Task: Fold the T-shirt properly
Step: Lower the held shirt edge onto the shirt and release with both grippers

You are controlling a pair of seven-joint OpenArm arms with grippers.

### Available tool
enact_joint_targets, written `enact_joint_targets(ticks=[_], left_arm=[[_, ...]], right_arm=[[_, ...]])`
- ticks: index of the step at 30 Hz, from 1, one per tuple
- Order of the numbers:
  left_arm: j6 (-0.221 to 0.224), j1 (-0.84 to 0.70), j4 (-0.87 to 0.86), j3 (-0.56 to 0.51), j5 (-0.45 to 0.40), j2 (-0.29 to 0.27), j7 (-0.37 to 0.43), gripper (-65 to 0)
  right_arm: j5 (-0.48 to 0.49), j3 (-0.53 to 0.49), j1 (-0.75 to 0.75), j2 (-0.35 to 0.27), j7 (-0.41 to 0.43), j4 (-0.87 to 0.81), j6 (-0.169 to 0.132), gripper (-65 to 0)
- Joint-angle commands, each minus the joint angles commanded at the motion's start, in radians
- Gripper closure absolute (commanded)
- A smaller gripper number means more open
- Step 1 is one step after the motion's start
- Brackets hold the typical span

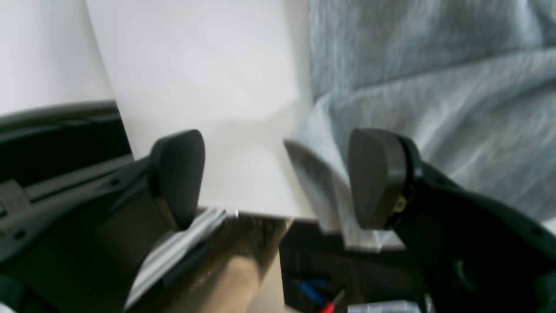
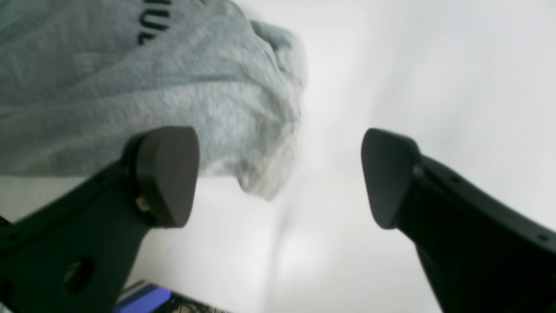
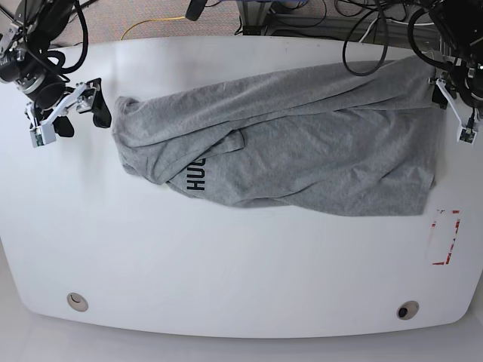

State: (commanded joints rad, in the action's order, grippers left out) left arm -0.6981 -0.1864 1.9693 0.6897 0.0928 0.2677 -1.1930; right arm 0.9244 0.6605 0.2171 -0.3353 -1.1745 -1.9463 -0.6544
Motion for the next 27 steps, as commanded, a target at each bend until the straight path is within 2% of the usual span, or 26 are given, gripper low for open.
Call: enact_joint_targets(ticks=[3, 6, 12, 15, 20, 22, 27], left_arm=[[0.000, 0.008, 0.000, 0.000, 0.000, 0.000, 0.000, -47.1], [0.000, 0.011, 0.000, -0.002, -0.002, 0.000, 0.000, -47.1], [0.000, 0.008, 0.000, -0.032, -0.002, 0.009, 0.000, -47.1], [0.000, 0.006, -0.002, -0.029, -0.002, 0.011, 0.000, -47.1], [0.000, 0.009, -0.002, -0.028, -0.002, 0.008, 0.000, -47.1], [0.000, 0.009, -0.003, -0.026, -0.002, 0.008, 0.000, -47.1], [0.000, 0.011, -0.002, -0.028, -0.002, 0.008, 0.000, -47.1]], right_arm=[[-0.002, -0.075, -0.054, -0.003, 0.000, 0.031, 0.002, -52.5], [-0.054, -0.158, -0.127, -0.003, 0.000, 0.112, 0.002, -52.5], [-0.264, -0.302, -0.264, 0.003, 0.005, 0.213, -0.008, -52.5], [-0.316, -0.321, -0.285, 0.003, 0.012, 0.259, -0.008, -52.5], [-0.328, -0.359, -0.310, -0.003, 0.041, 0.313, -0.008, -52.0], [-0.331, -0.367, -0.310, -0.003, 0.048, 0.327, -0.008, -49.9], [-0.330, -0.367, -0.304, 0.003, 0.049, 0.365, -0.008, -39.0]])
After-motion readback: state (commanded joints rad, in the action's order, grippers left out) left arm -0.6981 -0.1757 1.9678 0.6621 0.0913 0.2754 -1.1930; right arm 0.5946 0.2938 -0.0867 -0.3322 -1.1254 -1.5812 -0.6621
